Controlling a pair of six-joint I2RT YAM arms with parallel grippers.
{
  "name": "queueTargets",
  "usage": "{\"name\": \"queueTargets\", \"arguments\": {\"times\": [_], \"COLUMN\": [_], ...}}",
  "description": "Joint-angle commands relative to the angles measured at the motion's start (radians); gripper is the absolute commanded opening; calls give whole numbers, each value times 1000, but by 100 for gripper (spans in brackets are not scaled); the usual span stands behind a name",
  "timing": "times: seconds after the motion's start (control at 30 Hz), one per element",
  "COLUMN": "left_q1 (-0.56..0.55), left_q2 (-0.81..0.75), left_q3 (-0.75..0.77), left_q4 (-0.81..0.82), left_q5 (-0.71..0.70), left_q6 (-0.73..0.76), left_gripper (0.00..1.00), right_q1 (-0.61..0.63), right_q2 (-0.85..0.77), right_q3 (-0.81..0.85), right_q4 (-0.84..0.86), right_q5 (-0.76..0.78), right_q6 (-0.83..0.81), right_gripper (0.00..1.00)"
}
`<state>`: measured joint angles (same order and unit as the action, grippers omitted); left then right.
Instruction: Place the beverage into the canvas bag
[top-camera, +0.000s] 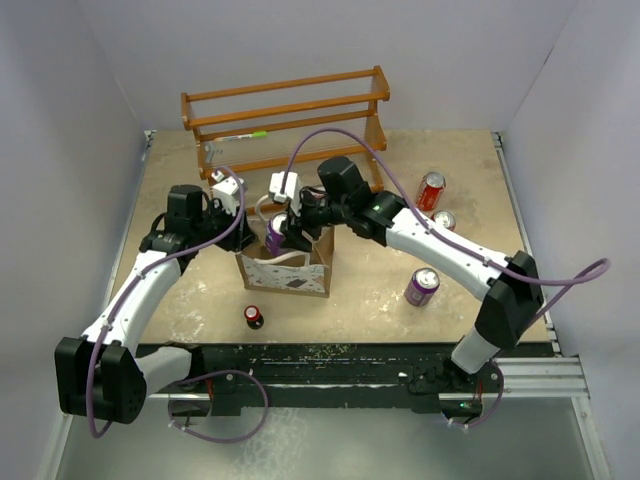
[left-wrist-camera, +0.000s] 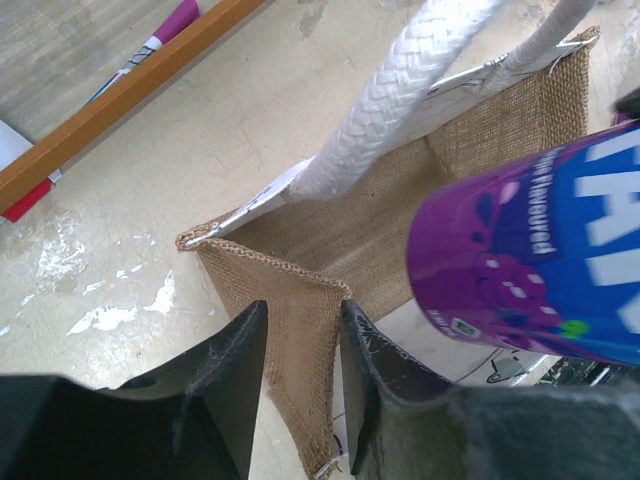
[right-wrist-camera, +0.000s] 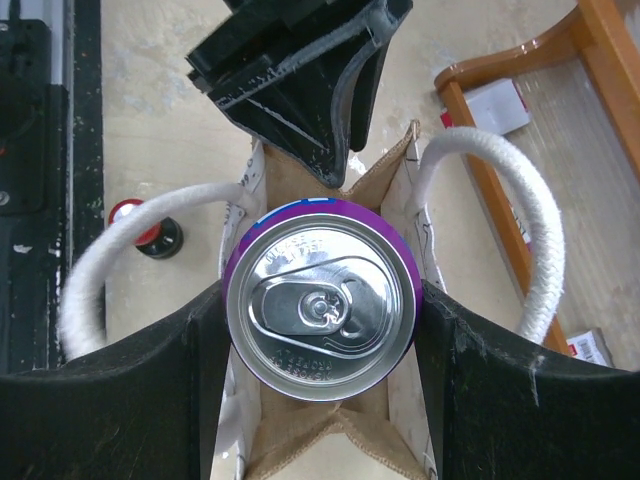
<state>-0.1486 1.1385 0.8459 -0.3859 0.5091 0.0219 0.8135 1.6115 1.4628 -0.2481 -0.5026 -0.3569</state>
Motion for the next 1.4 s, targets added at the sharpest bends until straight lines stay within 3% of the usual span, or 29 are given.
{"name": "queueTargets", "arguments": {"times": [0.0,0.2,0.37,0.6,0.83,1.13,1.23,1.37], "left_q1": [3,4,16,82,177,241,259,264], "left_q2": [-24,-41,-48,-63,-61,113,185,280], "left_q3": [-8,-28,-44,-50,-41,65,132,230], "left_q4": [35,43,52,61,71,53,19,-39], "left_q5": [-35,-45,-16,108,186,279,322,355], "left_q6": [37,46,37,-7,-101,-200,-209,-202], "left_gripper": [35,28,29,57,70,96,100,97], "right_q1": [15,26,28,27,35,54,56,58], "right_q2": [0,27,45,76,97,131,144,162], "right_q3": [56,48,24,3,-17,-44,-45,-45], "right_q4": [141,172,226,272,311,350,356,364], "right_q5": [48,115,158,168,171,192,193,188], "right_q6": [28,45,79,96,97,95,92,95], "right_gripper": [0,0,0,0,0,0,0,0]}}
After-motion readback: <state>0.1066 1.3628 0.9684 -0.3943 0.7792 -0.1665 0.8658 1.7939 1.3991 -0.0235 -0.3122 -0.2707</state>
